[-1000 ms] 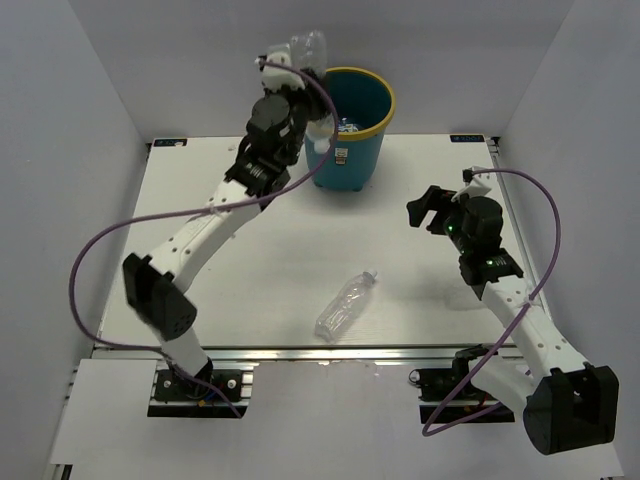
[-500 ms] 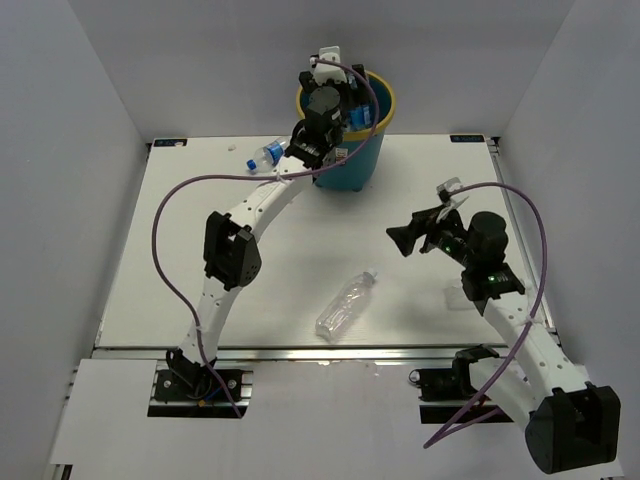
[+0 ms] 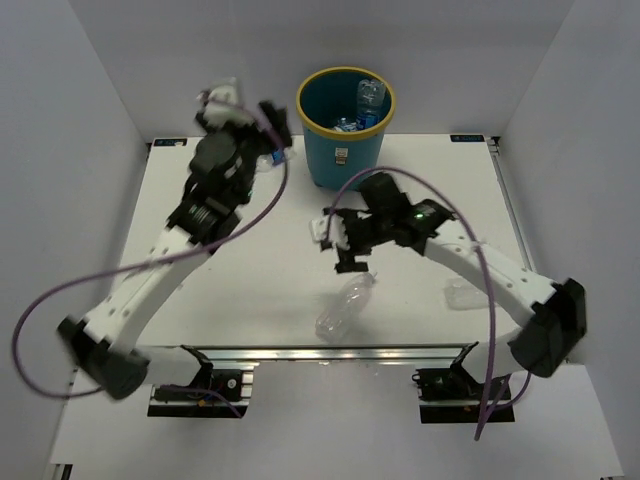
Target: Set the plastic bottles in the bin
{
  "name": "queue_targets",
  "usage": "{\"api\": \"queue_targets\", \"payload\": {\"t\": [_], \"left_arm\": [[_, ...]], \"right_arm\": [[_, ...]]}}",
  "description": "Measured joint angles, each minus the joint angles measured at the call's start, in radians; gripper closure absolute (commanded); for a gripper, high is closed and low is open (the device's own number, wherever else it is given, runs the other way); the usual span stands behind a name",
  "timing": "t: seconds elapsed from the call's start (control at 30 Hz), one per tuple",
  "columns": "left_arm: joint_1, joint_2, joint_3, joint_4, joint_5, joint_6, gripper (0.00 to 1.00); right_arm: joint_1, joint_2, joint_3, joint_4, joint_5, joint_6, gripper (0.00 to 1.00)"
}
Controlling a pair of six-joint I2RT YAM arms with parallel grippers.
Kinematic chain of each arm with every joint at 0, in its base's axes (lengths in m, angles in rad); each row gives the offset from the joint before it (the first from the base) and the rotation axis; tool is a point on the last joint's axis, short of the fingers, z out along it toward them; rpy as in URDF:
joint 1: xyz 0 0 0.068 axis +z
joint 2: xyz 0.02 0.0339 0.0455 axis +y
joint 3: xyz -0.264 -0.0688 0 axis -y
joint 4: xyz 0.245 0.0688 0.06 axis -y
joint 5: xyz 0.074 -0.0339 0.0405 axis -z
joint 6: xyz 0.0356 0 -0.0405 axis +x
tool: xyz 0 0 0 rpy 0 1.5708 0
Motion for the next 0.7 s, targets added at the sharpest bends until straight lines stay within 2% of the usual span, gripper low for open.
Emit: {"api": "queue_targets", "payload": {"t": [0.17, 0.33, 0.43, 0.7], "left_arm": [[0.022, -0.411, -0.492, -0.055, -0.162, -0.142, 0.02], [0.026, -0.55, -0.784, -0.11, -0.214, -0.272, 0.02], [0.025, -0.536, -0.849, -0.187, -0.245, -0.33, 0.02], [0.025, -0.539, -0.854, -0.265, -0.347, -0.401, 0.02]], "right_arm": [[0.167, 0.171, 0.049, -0.231, 0.17, -0.258, 0.11], [0.206, 0.189, -0.031, -0.367, 0.241, -0.441, 0.11], [0.222, 0.21, -0.03, -0.403, 0.253, -0.488, 0.11], [0.278, 0.399, -0.027, -0.377, 0.256, -0.503, 0.12]]}}
